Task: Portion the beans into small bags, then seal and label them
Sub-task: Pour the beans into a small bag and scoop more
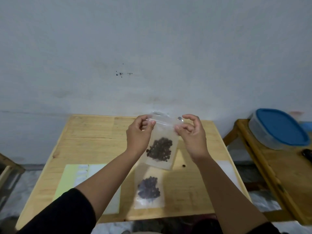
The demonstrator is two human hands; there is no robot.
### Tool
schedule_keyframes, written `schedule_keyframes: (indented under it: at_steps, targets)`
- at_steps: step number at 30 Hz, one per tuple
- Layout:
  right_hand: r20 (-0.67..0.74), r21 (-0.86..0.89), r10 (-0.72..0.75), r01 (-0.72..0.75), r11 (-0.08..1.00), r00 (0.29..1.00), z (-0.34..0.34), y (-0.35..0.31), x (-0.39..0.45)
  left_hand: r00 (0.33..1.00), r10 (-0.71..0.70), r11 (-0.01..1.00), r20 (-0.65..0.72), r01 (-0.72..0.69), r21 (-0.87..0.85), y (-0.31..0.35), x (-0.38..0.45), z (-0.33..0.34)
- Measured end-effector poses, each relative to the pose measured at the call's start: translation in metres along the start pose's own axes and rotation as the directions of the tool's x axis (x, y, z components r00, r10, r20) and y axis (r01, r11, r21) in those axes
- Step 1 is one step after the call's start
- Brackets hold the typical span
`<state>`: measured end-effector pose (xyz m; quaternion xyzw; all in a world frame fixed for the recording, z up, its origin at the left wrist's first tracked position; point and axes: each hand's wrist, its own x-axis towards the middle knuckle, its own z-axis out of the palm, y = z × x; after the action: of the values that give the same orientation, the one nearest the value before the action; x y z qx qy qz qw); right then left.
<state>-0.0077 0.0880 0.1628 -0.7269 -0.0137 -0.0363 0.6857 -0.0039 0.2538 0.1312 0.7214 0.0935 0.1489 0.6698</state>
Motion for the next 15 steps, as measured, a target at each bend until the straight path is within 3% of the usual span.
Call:
schedule_keyframes:
  at_steps: [3,7,11,15]
  targets:
    - [-0.025,-0.102,-0.043,0.04,0.994,0.999,-0.009,-0.006,0.005,0.994,0.095,0.995,0.059,-0.097,0.034,0.01,-0.01,0.004]
    - [0.055,-0.186,-0.028,0.038,0.982,0.998,-0.025,-0.015,0.011,0.971,0.155,0.982,0.181,-0.172,0.083,0.019,-0.014,0.007]
    - [0.129,-0.199,0.022,0.004,0.98,0.991,-0.039,-0.016,0.013,0.969,0.079,0.996,0.232,-0.086,0.016,0.021,-0.017,0.008]
    - [0.155,-0.179,0.037,-0.009,0.984,0.987,-0.043,-0.016,0.014,0.981,0.006,1.0,0.194,-0.008,0.006,0.022,-0.022,0.01]
